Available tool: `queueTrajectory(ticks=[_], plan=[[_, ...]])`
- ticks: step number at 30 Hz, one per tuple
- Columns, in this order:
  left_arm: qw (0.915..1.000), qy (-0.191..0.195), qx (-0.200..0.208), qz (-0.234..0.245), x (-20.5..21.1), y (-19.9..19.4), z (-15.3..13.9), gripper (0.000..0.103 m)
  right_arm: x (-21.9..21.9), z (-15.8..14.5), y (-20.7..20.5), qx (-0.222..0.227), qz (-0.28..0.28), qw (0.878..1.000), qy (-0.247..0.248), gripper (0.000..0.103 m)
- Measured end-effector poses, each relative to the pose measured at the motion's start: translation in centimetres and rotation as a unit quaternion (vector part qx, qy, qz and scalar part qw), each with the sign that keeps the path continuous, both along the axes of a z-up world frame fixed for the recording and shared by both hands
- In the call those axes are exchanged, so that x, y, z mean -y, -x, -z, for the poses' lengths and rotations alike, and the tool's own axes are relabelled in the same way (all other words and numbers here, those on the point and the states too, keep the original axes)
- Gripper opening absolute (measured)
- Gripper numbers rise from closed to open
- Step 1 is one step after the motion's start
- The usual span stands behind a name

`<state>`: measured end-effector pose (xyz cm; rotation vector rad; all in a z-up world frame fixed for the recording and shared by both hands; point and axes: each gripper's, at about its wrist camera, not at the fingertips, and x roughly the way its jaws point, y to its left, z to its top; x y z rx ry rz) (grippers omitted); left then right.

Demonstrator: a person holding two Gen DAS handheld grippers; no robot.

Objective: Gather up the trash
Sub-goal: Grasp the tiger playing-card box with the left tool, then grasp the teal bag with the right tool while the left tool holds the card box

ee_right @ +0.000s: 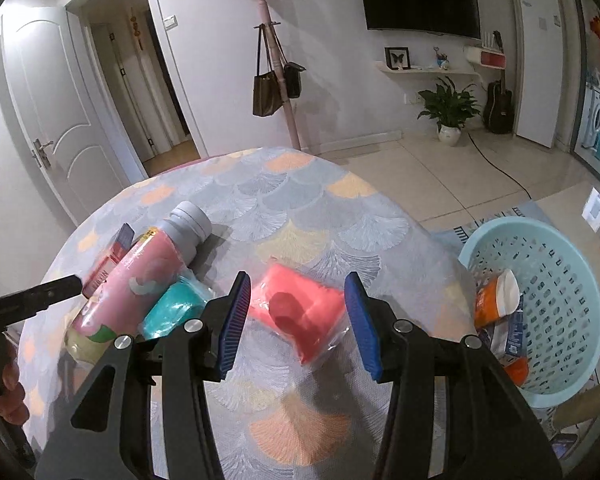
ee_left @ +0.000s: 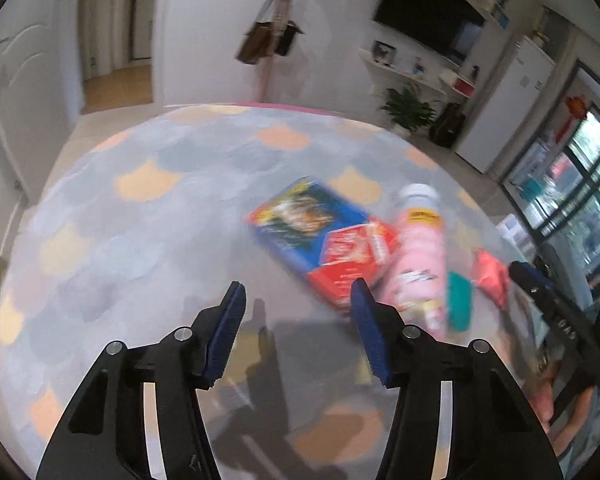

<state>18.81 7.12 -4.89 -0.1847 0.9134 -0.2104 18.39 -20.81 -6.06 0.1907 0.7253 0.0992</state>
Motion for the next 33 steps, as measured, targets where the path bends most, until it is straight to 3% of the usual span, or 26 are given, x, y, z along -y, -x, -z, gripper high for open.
queueTrajectory(ticks=[2, 6, 8, 11, 14, 19, 21, 23, 31, 33], plan=[[1.0, 0.005, 0.002, -0.005, -1.0, 0.4, -0.5, 0.056, -0.1, -0.1, 0.1, 0.004, -0.001, 1.0, 0.001, 0.045], [0.9984, 0.056, 0.001, -0.003, -0.7, -0.4, -1.4, 0.081, -0.1, -0.1, 0.1, 0.006, -0.002, 1.0, -0.003, 0.045], [0.9958, 0.088, -0.021, -0.013, 0.0, -1.9, -0.8, 0.081, 0.1, -0.1, 0.1, 0.006, -0.004, 1.0, -0.009, 0.045], [0.9914, 0.103, -0.063, -0.051, 1.0, -4.6, 0.9, 0.081, 0.3, -0.1, 0.2, 0.006, -0.009, 1.0, -0.018, 0.045], [0.9897, 0.091, -0.083, -0.072, 2.1, -6.4, 2.1, 0.081, 0.3, 0.0, 0.1, 0.005, -0.016, 1.0, -0.024, 0.045], [0.9956, 0.022, -0.065, -0.064, 4.9, -8.0, 2.0, 0.081, -0.5, -0.1, 0.3, 0.011, -0.035, 0.999, -0.013, 0.045], [0.9969, -0.006, -0.058, -0.053, 5.6, -8.1, 2.0, 0.071, -1.0, -0.3, 0.5, 0.016, -0.044, 0.999, -0.005, 0.045], [0.9974, -0.02, -0.057, -0.041, 5.7, -8.0, 1.8, 0.068, -1.5, -0.4, 0.8, 0.022, -0.058, 0.998, 0.003, 0.046], [0.9988, 0.001, -0.049, 0.002, 3.2, -4.8, 1.6, 0.063, -3.4, -0.3, 1.2, 0.011, -0.076, 0.996, 0.037, 0.048], [0.9988, 0.007, -0.047, 0.006, 2.5, -3.8, 1.6, 0.063, -3.8, -0.2, 1.5, 0.0, -0.082, 0.996, 0.021, 0.049]])
